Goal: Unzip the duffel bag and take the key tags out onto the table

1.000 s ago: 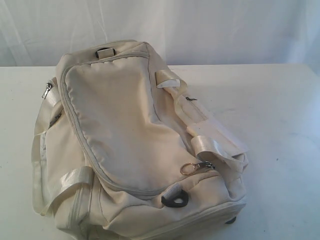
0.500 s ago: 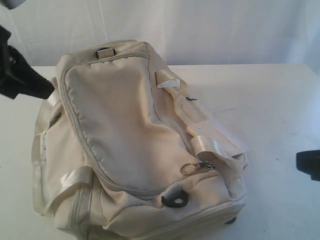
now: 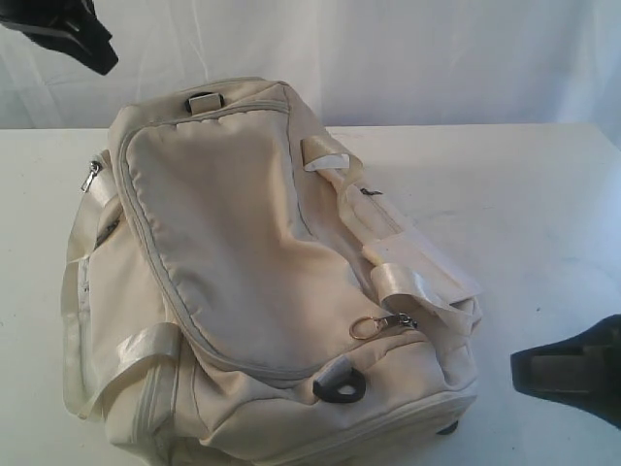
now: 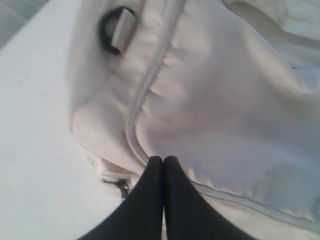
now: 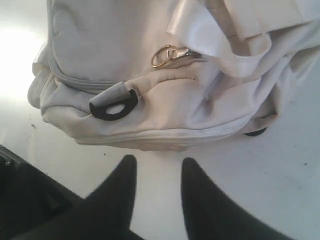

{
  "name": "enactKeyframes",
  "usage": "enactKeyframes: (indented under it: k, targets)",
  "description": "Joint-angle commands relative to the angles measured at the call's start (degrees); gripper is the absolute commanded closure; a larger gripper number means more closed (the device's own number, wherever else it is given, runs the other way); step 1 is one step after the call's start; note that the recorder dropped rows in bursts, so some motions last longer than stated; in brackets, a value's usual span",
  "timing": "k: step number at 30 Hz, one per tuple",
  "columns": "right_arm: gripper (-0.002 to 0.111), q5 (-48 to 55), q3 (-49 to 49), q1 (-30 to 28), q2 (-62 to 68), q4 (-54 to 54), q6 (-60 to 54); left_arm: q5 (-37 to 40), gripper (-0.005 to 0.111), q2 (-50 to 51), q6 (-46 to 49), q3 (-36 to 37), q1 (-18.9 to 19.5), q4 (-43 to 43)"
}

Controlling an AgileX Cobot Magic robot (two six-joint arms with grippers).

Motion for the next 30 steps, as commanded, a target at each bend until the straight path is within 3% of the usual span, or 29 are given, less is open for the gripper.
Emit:
enactKeyframes:
  k: [1, 5, 12, 20, 27, 30]
  targets:
    - [0.058, -2.4, 3.3, -0.3, 0.0, 6.4, -2.5, 0.2, 0.106, 3.7, -0.9, -4.6, -0.1, 5.5]
    - [0.047, -4.6, 6.3, -0.3, 0.1, 7.5, -2.4, 3.7, 0.092, 8.1, -1.0, -9.2, 0.2, 10.9]
    - [0.046, -6.7, 11.9, -0.3, 1.6, 14.8, -2.1, 1.8, 0.055, 14.4, -2.9, -15.2, 0.7, 10.5]
    - [0.046, -12.8, 15.7, -0.3, 6.6, 21.7, -6.0, 1.9, 0.055, 23.4, -3.5, -19.5, 0.7, 3.5]
    - [0.046, -13.1, 15.7, -0.3, 13.9, 24.4, -8.9, -2.6, 0.055, 26.3, -0.3, -19.5, 0.7, 3.2]
    - [0.046, -12.6, 15.7, -0.3, 16.3, 27.2, -11.3, -0.9, 0.064, 27.1, 0.0, -19.5, 0.7, 3.1]
